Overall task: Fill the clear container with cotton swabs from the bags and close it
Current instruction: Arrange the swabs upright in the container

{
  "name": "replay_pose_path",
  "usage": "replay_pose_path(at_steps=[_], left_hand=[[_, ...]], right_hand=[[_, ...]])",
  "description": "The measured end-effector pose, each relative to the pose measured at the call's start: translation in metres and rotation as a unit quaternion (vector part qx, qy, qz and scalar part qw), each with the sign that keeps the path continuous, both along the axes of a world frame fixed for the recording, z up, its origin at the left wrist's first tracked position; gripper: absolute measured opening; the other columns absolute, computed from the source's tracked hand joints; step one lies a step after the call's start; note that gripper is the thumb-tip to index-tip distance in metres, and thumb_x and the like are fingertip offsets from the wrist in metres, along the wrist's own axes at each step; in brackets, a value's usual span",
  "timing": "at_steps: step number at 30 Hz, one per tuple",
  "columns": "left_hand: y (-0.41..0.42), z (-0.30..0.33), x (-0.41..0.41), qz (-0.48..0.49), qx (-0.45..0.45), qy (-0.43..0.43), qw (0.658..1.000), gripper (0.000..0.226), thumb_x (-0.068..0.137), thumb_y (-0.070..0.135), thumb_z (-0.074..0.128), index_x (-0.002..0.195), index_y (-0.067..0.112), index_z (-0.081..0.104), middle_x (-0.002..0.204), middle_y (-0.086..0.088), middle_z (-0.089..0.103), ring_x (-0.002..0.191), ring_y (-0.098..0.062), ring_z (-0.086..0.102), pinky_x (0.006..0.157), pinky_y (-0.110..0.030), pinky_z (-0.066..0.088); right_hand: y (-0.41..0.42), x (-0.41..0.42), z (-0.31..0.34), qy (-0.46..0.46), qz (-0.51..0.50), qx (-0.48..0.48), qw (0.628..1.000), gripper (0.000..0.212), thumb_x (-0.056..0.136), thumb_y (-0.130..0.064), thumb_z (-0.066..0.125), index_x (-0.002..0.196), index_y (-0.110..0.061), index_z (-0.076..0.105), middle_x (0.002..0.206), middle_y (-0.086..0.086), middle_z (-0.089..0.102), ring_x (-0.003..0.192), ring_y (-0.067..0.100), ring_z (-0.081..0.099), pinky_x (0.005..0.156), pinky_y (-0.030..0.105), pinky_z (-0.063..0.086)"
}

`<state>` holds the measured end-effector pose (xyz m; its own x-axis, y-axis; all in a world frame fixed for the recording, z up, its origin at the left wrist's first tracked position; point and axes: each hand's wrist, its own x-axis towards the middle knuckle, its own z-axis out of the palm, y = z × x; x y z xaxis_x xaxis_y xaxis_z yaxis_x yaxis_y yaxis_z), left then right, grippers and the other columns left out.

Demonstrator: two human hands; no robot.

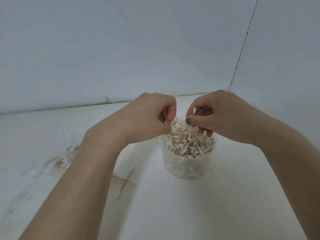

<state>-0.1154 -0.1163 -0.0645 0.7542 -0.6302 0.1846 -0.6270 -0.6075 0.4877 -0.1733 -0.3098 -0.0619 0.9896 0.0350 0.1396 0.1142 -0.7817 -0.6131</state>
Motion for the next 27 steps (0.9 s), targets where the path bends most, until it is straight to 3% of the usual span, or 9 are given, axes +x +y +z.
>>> replay_pose_path(at_steps=[6,10,14,22,27], left_hand=[[-0.006,-0.006,0.000,-0.017,0.024,0.026,0.999,0.020,0.080,0.007,0.072,0.081,0.024,0.061,0.080,0.008,0.070,0.068,-0.002,0.063,0.062,-0.018,0.050],[0.008,0.000,0.004,-0.017,-0.037,0.059,0.997,0.015,0.083,0.013,0.073,0.085,0.025,0.064,0.083,0.008,0.071,0.074,-0.009,0.068,0.074,-0.034,0.058],[0.023,0.007,0.007,0.004,-0.036,0.065,0.997,0.019,0.085,0.008,0.071,0.081,0.025,0.064,0.079,0.010,0.069,0.067,-0.007,0.062,0.067,-0.043,0.056],[0.012,0.003,0.007,0.003,0.011,0.064,0.998,0.007,0.088,0.030,0.069,0.081,0.031,0.069,0.082,0.010,0.070,0.074,-0.017,0.067,0.066,-0.030,0.051],[0.010,-0.009,0.011,-0.019,0.014,0.114,0.993,0.017,0.090,0.029,0.072,0.073,0.026,0.069,0.068,0.011,0.059,0.060,-0.009,0.049,0.057,-0.023,0.039]], right_hand=[[-0.002,-0.004,0.010,-0.009,0.018,0.053,0.998,0.013,0.088,-0.026,0.071,0.077,-0.021,0.073,0.063,-0.001,0.072,0.052,0.010,0.065,0.054,0.013,0.045],[-0.003,-0.009,0.017,0.015,0.038,0.062,0.997,0.010,0.089,-0.023,0.071,0.079,-0.020,0.075,0.065,0.000,0.073,0.053,0.010,0.065,0.055,0.011,0.048],[-0.009,-0.014,0.026,0.002,0.028,0.067,0.997,0.012,0.088,-0.022,0.072,0.077,-0.020,0.075,0.065,0.001,0.073,0.051,0.009,0.065,0.056,0.011,0.047],[0.006,-0.019,0.023,0.057,0.072,0.029,0.995,0.011,0.088,-0.023,0.070,0.078,-0.021,0.074,0.062,-0.002,0.072,0.050,0.007,0.063,0.059,0.018,0.051],[0.022,-0.014,0.006,0.076,0.076,0.013,0.994,0.012,0.090,-0.022,0.067,0.080,-0.018,0.072,0.060,-0.003,0.071,0.047,0.007,0.062,0.054,0.022,0.052]])
